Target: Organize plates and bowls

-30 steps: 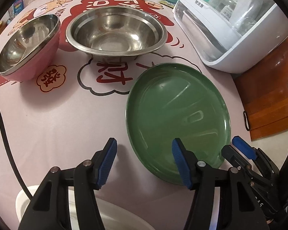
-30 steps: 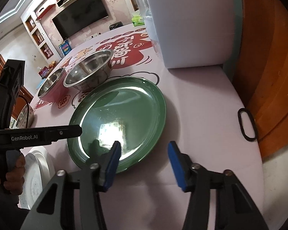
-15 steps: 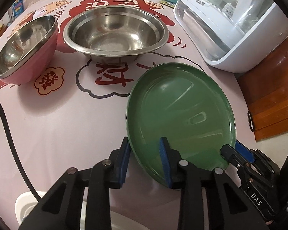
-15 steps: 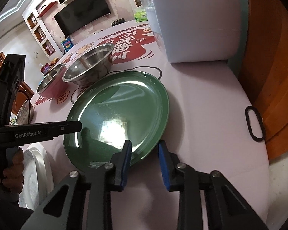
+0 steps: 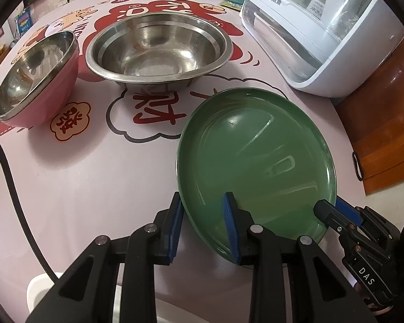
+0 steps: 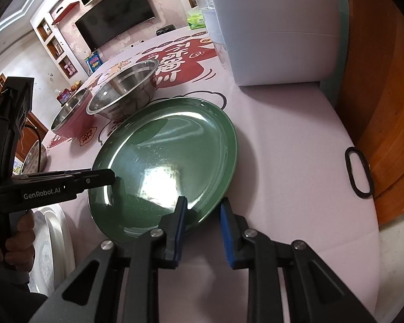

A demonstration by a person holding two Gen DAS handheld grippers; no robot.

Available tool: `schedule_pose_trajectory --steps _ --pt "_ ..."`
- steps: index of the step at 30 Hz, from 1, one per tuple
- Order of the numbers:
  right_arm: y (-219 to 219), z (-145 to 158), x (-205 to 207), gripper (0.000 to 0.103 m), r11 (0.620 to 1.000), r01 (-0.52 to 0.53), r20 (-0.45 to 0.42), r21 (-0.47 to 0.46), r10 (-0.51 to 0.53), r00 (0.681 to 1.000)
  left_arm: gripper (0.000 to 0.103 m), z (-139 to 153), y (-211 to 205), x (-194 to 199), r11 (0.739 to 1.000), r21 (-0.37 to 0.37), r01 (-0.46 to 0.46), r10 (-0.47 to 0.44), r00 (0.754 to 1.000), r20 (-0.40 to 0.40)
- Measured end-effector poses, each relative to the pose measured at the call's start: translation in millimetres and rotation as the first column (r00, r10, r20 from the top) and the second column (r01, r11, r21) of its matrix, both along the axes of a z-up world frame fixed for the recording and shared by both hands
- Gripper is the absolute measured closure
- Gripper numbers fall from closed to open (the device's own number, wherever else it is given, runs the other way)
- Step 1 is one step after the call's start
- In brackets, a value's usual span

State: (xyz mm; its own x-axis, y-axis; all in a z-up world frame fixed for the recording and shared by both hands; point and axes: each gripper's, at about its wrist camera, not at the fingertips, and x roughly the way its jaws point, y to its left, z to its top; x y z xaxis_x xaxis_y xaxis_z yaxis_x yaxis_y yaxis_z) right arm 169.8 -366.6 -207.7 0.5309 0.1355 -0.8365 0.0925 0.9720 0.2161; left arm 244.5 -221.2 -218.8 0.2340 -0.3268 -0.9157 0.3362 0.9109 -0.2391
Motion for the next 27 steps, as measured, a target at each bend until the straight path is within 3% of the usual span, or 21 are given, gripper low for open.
schedule_pose_trajectory --steps 12,27 --pt "-7.2 11.3 -10.5 0.081 1.0 0.009 0.025 0.011 -0.009 1.0 0.076 9.6 2.8 -8.2 1.0 -0.004 0.021 -0.021 1.0 0.015" --pt "3.3 40.7 -36.1 0.081 1.0 -0.013 0.097 -0.022 0.015 0.995 0.076 50.9 19.4 -37.3 0.999 -0.034 0.019 -0.016 0.996 0.092"
